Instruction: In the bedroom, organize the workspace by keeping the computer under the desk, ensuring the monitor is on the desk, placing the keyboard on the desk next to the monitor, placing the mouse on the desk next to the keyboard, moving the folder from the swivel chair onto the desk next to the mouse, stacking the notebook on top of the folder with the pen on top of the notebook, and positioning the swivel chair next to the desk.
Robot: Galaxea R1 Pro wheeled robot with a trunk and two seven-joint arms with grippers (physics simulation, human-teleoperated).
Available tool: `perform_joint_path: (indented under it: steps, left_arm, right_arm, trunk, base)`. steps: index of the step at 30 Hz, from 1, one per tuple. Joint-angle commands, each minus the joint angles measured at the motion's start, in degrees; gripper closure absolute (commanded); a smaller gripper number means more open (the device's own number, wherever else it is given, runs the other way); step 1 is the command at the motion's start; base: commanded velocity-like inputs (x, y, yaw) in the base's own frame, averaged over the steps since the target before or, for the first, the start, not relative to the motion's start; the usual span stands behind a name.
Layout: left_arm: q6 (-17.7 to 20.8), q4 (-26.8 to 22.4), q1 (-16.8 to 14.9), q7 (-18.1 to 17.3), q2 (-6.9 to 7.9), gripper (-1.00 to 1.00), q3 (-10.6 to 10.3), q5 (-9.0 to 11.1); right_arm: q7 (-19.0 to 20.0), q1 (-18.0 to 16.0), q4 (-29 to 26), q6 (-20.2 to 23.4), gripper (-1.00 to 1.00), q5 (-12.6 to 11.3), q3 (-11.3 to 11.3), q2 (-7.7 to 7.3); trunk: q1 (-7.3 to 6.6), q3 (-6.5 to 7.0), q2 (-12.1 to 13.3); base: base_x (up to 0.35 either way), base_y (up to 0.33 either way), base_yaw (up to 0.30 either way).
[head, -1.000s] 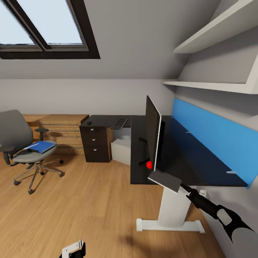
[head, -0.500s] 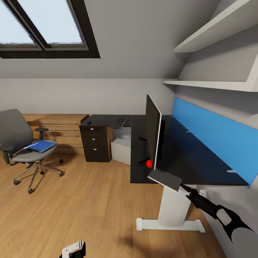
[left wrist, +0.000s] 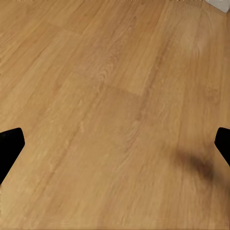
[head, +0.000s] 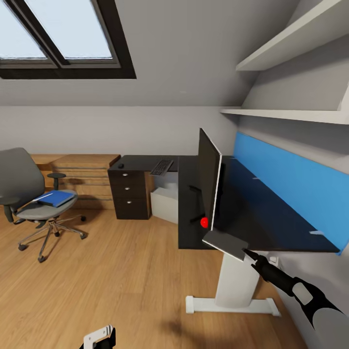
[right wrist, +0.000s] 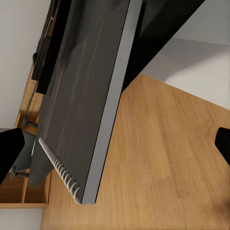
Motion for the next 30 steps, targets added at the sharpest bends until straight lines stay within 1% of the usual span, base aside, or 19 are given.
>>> perform_joint_path:
  steps: [1, 8, 23, 30]
  left_arm:
    - [-0.2, 0.0, 0.0, 0.0, -0.01, -1.0, 0.0, 0.3]
    - [-0.1, 0.0, 0.0, 0.0, 0.0, -1.0, 0.0, 0.3]
    - [-0.2, 0.0, 0.0, 0.0, 0.0, -1.0, 0.1, 0.3]
    - [-0.2, 0.1, 0.0, 0.0, 0.0, -1.0, 0.1, 0.3]
  right_arm:
    - [0.1, -0.1, 0.0, 0.5, -1.0, -0.3, -0.1, 0.0]
    - [0.1, 0.0, 0.0, 0.5, -1.0, -0.3, -0.1, 0.0]
    - [0.1, 0.0, 0.1, 0.4, -1.0, -0.3, -0.1, 0.06]
    - [0.0, 0.0, 0.0, 0.4, -1.0, -0.2, -0.1, 0.69]
  trunk:
    - [0.01, -0.06, 0.0]
    - [0.01, -0.06, 0.0]
    - [0.01, -0.06, 0.0]
    - [0.01, -0.06, 0.0]
  base:
    - [0.134, 0.164, 0.0]
    - [0.083, 0.08, 0.0]
    - [0.009, 0.009, 0.0]
    - [0.0, 0.0, 0.0]
